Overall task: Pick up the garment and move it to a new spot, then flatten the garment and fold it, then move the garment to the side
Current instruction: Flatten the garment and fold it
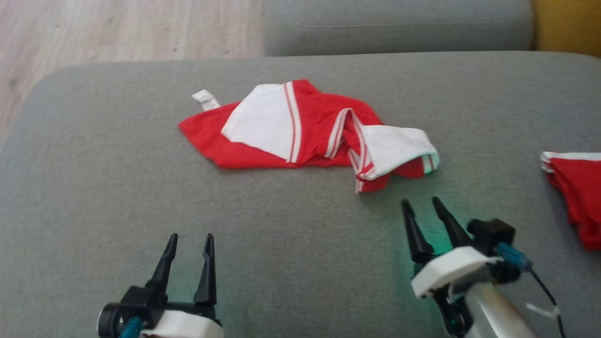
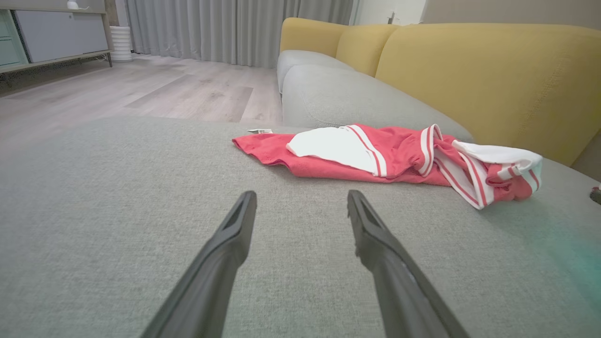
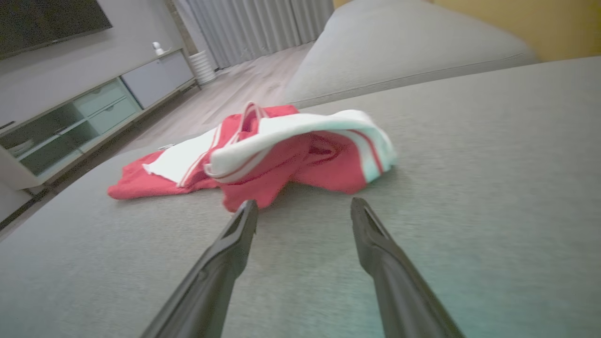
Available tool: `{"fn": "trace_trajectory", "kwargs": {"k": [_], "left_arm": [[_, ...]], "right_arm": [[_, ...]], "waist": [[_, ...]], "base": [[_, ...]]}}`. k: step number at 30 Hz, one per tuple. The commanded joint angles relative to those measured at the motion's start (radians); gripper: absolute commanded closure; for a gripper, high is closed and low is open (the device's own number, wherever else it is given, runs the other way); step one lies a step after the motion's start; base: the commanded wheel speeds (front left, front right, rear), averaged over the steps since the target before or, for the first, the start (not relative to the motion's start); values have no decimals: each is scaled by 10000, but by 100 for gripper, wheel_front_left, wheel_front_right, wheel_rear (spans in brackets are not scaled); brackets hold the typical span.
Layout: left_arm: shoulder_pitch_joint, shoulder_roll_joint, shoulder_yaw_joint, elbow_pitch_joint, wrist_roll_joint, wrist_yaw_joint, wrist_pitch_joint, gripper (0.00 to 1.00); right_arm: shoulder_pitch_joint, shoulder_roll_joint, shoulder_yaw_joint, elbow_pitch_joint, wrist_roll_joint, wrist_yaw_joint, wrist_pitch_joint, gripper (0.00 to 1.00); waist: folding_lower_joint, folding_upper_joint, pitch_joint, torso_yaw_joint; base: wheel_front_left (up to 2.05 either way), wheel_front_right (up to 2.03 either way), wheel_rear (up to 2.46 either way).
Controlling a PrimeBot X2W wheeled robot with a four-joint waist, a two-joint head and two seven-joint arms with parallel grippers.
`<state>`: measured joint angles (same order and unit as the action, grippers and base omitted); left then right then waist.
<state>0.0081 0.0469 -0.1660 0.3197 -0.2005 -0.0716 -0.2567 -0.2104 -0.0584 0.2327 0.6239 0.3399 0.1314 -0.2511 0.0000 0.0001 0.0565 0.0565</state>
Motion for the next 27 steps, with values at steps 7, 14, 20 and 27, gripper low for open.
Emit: {"fn": "trace_trajectory", "kwargs": {"k": [7,14,20,27], "left_arm": [[-471,33,-51,-232,-35,-82,-51,0],[-376,33,-222,-202,-97,-75,-51,0],[-400,33,-314,-210,-134,-59,-51,0],[-520,33,-625,-176,-322,-52,-51,0]], "right_arm": [[-1293,81,1178,271,1502,-7,-106,0],[-1944,81,1176,1042,2930,-7,-106,9],[-2386,81,422,610,2688,-7,-106,100],[-4232,81,125,-1127,1835,-7,-107,100]], "waist": [[0,-1,366,1031],[0,-1,485,1600],[0,-1,553,1761],[0,-1,363,2113]], "base": [[0,0,0],[0,0,0],[0,0,0],[0,0,0]]}}
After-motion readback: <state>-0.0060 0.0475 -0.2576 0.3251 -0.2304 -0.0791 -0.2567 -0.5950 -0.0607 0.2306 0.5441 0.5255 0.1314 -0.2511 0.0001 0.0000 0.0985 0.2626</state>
